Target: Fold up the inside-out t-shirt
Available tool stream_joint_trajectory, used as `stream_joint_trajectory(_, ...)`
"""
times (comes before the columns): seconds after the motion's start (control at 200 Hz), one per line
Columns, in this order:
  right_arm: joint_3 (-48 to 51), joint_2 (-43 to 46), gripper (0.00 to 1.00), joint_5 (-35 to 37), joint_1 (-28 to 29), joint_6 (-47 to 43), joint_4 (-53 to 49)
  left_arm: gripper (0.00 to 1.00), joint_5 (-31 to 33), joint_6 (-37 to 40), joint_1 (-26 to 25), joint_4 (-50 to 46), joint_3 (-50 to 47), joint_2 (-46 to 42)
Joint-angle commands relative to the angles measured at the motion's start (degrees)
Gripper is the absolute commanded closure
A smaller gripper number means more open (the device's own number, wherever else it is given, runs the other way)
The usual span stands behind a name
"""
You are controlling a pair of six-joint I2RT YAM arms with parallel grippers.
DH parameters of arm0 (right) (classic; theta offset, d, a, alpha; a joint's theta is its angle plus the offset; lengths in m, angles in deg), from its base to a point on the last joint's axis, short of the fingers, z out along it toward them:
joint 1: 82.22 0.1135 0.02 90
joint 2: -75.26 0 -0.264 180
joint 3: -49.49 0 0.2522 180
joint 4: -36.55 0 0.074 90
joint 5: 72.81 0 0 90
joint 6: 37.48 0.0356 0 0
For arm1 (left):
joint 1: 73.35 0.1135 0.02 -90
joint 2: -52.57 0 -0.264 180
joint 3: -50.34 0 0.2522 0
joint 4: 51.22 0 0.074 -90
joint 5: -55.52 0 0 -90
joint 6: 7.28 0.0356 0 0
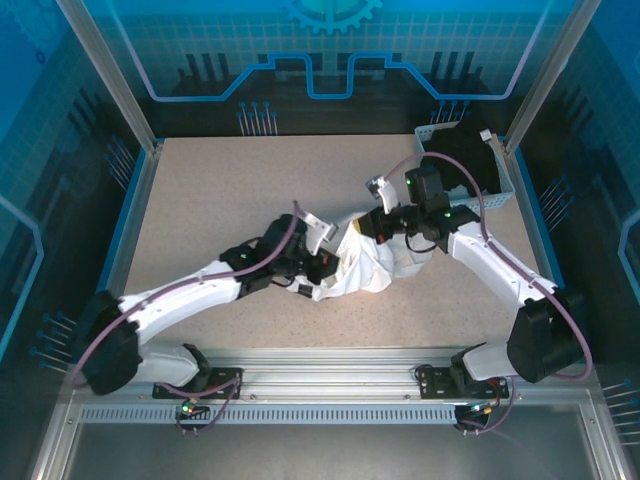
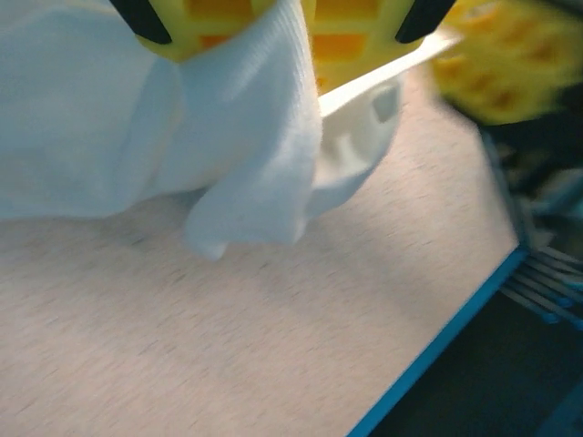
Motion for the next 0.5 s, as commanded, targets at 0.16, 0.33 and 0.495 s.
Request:
stream_joint_trajectory(0.16,-3.2,3.0,0.76,20.6,4.3,-6.2,-6.0,1.0,-7.8,-10.1,3.7,4.6,4.6,-8.2)
stream_joint_trajectory(0.33,5.5,13.9,0.6,16.6,5.6,-7.0,-1.8,1.0,-7.6,-10.8,3.9,4.0,4.7,-8.8)
stream_joint_trajectory(0.495,18.8,25.5,0.53,16.0,11.8,-5.6,6.4,1.0,-6.7,-11.5,4.0,2.5,5.3,-9.2)
